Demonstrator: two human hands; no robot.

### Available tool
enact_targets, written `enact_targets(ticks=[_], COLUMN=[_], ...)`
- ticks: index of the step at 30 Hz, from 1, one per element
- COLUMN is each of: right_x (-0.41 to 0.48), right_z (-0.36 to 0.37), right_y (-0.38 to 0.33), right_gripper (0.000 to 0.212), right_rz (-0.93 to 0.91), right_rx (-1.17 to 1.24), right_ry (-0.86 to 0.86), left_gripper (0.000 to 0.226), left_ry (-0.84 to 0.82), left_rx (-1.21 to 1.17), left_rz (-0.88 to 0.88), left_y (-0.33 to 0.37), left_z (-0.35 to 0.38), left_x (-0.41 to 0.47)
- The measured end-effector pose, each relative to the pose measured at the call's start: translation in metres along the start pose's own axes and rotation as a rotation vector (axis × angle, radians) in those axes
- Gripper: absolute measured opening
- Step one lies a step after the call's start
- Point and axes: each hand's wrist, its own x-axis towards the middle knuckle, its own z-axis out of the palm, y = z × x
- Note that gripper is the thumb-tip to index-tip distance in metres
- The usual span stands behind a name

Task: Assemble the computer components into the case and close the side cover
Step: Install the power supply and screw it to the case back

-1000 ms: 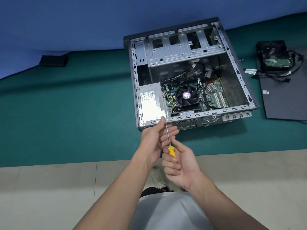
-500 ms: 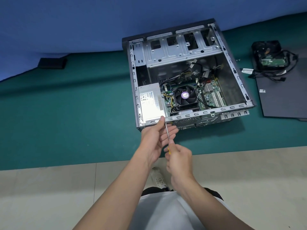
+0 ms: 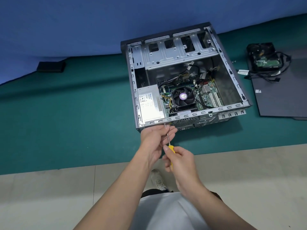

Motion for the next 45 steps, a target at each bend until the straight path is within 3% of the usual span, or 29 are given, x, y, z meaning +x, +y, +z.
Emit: enact_targets(ticks=[2,3,7,9,12,13,16,18,21,22,24,27,31,33,34,35,36,39,40,42,45], right_x=[-0.003,-0.004,0.003,0.005,0.007,0.008,0.007,0.003,-0.004,-0.005,0.000,0.005,0.006,0.005,0.004,0.003,0.001,-0.008,-0.011,-0.012,-0.006], right_z=[-0.002,-0.001,0.008,0.009,-0.001,-0.004,-0.009,-0.008,-0.006,-0.003,0.000,0.004,0.003,0.000,-0.001,-0.001,0.000,0.004,0.007,0.013,0.019], right_y=[0.010,0.011,0.007,0.004,-0.001,-0.002,-0.008,-0.006,0.007,0.006,0.004,0.001,0.002,-0.003,-0.005,-0.007,-0.007,-0.005,-0.003,-0.003,-0.004], right_gripper=[0.030,0.032,0.031,0.034,0.033,0.032,0.030,0.033,0.035,0.035,0.034,0.031,0.033,0.031,0.030,0.031,0.034,0.041,0.040,0.039,0.035], right_rz=[-0.209,-0.264,-0.276,-0.156,0.297,0.417,0.509,0.261,-0.328,-0.406,-0.408,-0.303,0.180,0.367,0.398,0.376,0.292,-0.120,-0.233,-0.329,-0.284], right_rx=[-0.584,-0.734,-0.759,-0.444,0.521,0.715,0.832,0.390,-0.794,-0.996,-1.065,-0.753,0.489,0.770,0.796,0.726,0.504,-0.606,-0.839,-1.004,-0.944], right_ry=[0.165,0.210,0.202,0.105,-0.205,-0.303,-0.375,-0.172,0.135,0.165,0.170,0.076,-0.213,-0.349,-0.369,-0.335,-0.250,0.105,0.175,0.217,0.221], left_gripper=[0.004,0.003,0.002,0.002,0.004,0.005,0.003,0.004,0.006,0.003,0.003,0.003,0.001,0.003,0.004,0.004,0.003,0.002,0.002,0.001,0.001], left_ry=[0.019,0.026,0.018,0.012,-0.010,-0.014,0.005,0.034,0.067,0.069,0.074,0.064,0.063,0.065,0.070,0.076,0.084,0.102,0.103,0.098,0.081], left_rx=[0.002,-0.003,-0.001,0.027,0.038,0.036,0.037,0.027,0.016,0.019,0.032,0.047,0.051,0.048,0.051,0.060,0.068,0.043,0.035,0.035,0.041], left_rz=[0.010,0.014,0.011,-0.002,-0.007,-0.004,0.015,0.027,0.038,0.041,0.045,0.042,0.040,0.040,0.039,0.036,0.034,0.040,0.041,0.039,0.023], left_y=[-0.001,-0.002,-0.001,0.002,0.004,0.004,0.002,0.000,-0.002,-0.003,-0.003,-0.003,-0.002,-0.001,-0.002,-0.002,-0.002,-0.001,-0.001,0.000,0.001], left_z=[0.004,0.005,0.006,0.004,0.001,0.000,0.001,0.004,0.008,0.009,0.009,0.007,0.005,0.005,0.005,0.006,0.007,0.009,0.010,0.010,0.008], left_x=[-0.001,-0.001,-0.001,-0.001,-0.002,-0.002,-0.002,-0.002,-0.001,-0.002,-0.002,-0.002,-0.002,-0.002,-0.003,-0.003,-0.003,-0.005,-0.005,-0.006,-0.005])
